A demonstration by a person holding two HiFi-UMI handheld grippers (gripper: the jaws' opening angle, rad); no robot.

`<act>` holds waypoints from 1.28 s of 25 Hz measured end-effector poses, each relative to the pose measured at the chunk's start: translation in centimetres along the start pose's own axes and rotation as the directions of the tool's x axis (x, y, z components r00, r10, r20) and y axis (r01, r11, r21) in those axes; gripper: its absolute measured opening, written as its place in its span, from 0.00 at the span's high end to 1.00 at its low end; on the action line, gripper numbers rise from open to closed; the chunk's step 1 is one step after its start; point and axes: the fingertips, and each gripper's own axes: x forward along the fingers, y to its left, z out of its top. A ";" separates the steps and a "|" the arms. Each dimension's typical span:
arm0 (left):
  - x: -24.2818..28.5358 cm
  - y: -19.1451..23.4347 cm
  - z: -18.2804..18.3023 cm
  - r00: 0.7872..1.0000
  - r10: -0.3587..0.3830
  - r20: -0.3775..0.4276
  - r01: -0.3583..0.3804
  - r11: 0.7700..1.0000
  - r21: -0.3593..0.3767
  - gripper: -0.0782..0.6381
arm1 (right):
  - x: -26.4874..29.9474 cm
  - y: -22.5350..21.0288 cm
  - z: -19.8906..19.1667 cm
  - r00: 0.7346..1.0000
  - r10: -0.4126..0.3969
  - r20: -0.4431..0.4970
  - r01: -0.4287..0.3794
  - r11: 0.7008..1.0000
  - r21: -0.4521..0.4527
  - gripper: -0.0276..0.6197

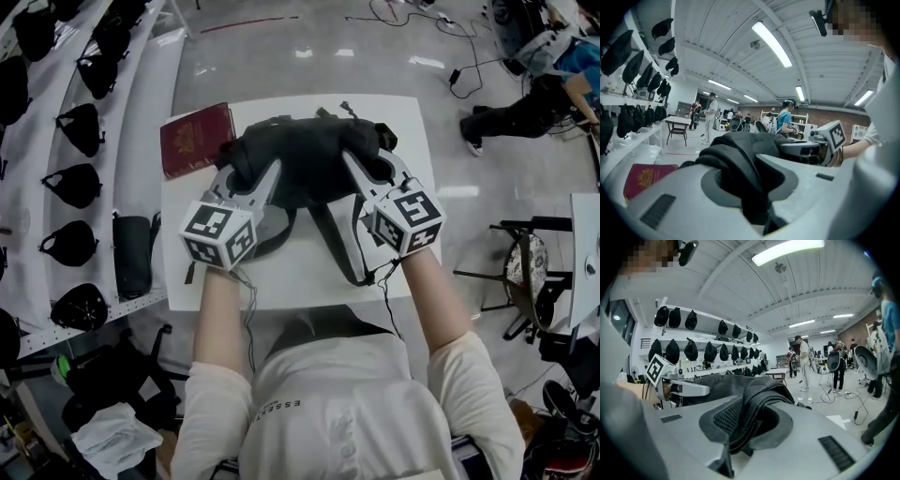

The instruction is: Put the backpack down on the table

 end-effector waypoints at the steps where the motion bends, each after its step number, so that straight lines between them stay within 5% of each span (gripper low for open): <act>1: -0.3 -0.3 -0.4 1.000 -0.003 -0.006 0.003 1.000 -0.005 0.77 | -0.4 0.2 -0.4 1.000 -0.006 -0.004 0.006 1.000 0.010 0.85; 32: -8.8 -7.5 -12.6 0.996 -0.056 -0.072 0.048 0.993 -0.107 0.75 | -10.2 8.6 -11.5 0.995 -0.051 -0.088 0.062 0.991 0.119 0.82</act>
